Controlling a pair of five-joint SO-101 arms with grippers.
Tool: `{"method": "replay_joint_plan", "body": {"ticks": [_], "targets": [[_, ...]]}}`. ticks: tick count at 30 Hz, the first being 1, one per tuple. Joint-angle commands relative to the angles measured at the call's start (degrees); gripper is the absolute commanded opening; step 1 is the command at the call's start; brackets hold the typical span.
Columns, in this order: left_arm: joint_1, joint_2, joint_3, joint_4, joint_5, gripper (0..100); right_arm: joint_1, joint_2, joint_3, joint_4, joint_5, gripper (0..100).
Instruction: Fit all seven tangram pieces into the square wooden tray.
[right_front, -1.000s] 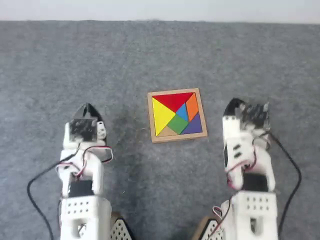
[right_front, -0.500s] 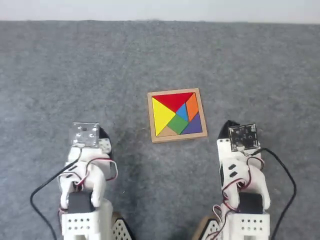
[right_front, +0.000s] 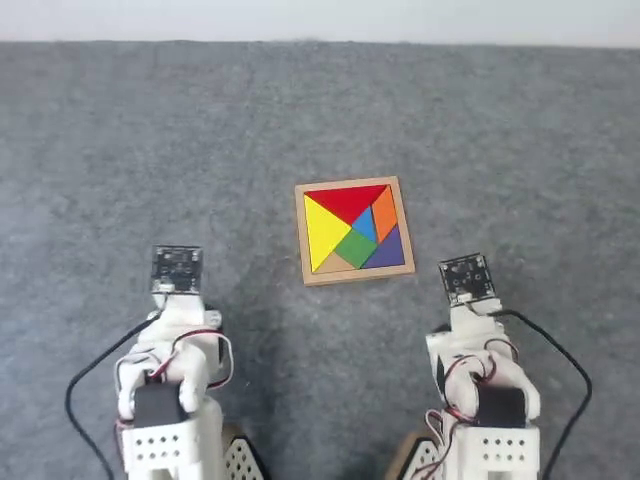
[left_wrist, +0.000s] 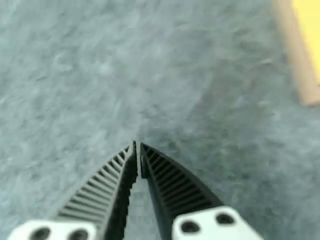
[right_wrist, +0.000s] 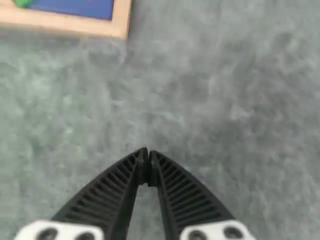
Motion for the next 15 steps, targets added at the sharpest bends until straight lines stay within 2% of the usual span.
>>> {"method": "replay_joint_plan", "body": {"ticks": [1, 15], "targets": [[-5.01, -0.97, -0.57, 0.7, 0.44, 2, 4.0, -0.4, 1.14, 0.84, 0.7, 0.9], [-5.63, -0.97, -0.57, 0.7, 0.53, 2, 5.49, -0.4, 1.14, 0.84, 0.53, 0.9]]}}
